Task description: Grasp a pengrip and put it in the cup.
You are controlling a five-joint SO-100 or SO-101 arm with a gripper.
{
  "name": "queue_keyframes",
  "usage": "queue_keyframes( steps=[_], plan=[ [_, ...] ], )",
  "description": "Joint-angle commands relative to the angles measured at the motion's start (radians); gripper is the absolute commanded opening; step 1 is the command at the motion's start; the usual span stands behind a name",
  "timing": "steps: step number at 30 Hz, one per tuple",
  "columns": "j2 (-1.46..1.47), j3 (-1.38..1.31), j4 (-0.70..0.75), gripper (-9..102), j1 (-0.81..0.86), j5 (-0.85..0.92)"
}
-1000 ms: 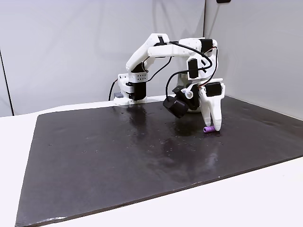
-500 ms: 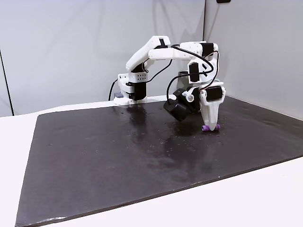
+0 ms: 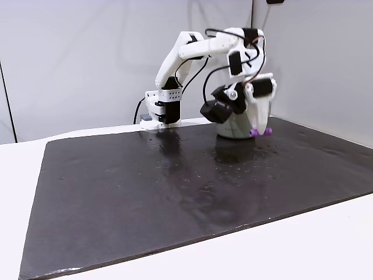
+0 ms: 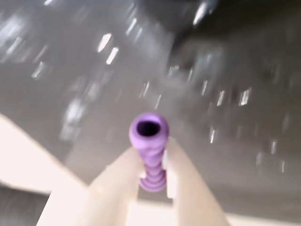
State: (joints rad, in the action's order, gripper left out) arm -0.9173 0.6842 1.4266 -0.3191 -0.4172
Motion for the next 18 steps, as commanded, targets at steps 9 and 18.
queue_keyframes(
  steps=[9, 18],
  plan=[
    [-0.629, 0.153, 0.032, 0, 0.035, 0.063],
    [-0.850, 0.341, 0.144, 0, -0.094, 0.196]
  ],
)
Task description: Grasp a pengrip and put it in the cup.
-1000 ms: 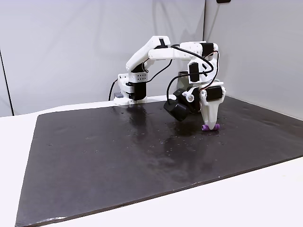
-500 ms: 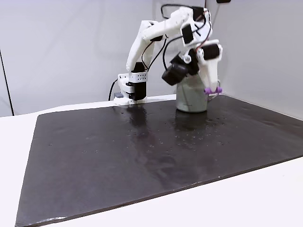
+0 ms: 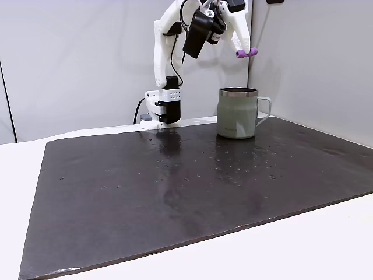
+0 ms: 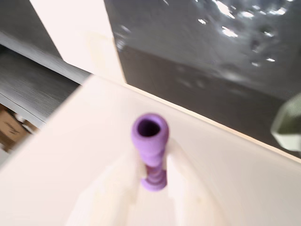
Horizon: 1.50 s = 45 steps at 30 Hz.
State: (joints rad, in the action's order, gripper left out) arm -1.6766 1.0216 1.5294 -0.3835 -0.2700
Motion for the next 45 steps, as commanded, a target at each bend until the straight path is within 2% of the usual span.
queue_keyframes(
  steps=[1, 6, 20, 30, 31, 34, 36, 45],
  plan=[
    [-0.095, 0.003, 0.063, 0, -0.040, 0.064],
    [-0.110, 0.002, 0.153, 0, -0.112, 0.126],
    [-0.239, 0.265, 0.160, 0, -0.414, 0.199],
    [-0.304, 0.334, 0.160, 0, -0.439, 0.238],
    [-0.307, 0.341, 0.160, 2, -0.439, 0.242],
    [-0.318, 0.365, 0.160, 26, -0.437, 0.242],
    [-0.321, 0.377, 0.160, 36, -0.439, 0.242],
    [-0.324, 0.377, 0.160, 37, -0.437, 0.242]
  ],
)
